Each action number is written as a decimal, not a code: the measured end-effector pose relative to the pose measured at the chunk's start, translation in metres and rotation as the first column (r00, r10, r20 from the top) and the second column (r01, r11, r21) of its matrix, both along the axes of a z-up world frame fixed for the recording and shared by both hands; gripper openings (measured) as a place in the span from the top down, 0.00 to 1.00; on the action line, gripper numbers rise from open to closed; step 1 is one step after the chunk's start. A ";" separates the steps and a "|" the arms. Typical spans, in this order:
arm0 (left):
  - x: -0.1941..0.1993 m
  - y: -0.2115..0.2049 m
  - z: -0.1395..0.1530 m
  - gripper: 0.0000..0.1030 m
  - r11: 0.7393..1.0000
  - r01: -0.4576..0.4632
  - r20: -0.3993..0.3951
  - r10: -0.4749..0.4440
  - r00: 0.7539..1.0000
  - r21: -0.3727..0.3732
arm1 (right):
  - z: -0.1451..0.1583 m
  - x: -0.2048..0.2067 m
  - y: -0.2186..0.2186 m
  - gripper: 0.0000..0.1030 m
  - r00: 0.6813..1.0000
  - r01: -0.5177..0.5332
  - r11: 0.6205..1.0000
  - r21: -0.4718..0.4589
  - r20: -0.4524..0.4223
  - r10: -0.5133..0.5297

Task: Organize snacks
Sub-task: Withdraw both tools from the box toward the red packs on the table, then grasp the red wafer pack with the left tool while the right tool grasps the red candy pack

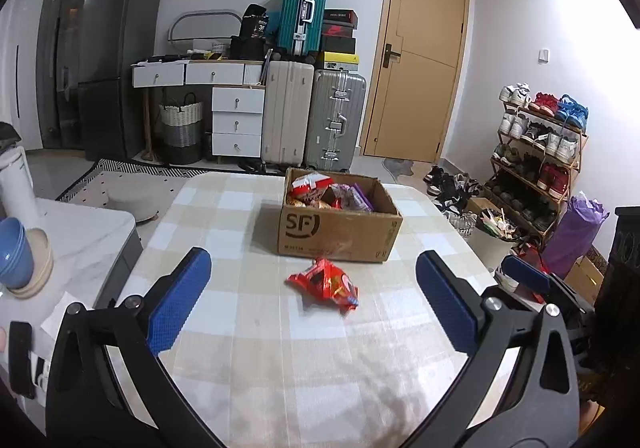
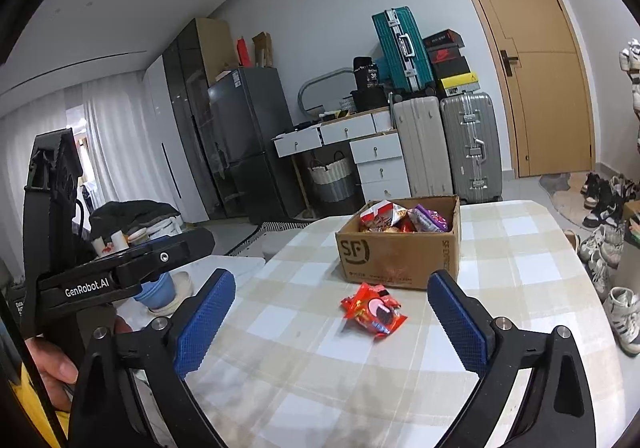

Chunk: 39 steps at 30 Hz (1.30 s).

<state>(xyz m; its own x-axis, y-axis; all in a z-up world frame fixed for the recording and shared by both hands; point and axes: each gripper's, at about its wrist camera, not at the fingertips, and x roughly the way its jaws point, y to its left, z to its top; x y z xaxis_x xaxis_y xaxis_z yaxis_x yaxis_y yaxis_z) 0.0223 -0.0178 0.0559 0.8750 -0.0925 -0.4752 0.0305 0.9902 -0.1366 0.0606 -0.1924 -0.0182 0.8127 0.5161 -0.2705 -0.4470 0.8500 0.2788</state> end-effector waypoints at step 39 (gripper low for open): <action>0.162 0.063 -0.195 0.01 0.977 -0.130 -0.346 0.065 0.936 -0.168 | -0.128 0.197 0.076 0.02 0.923 -0.213 0.958 -0.193 -0.362 0.133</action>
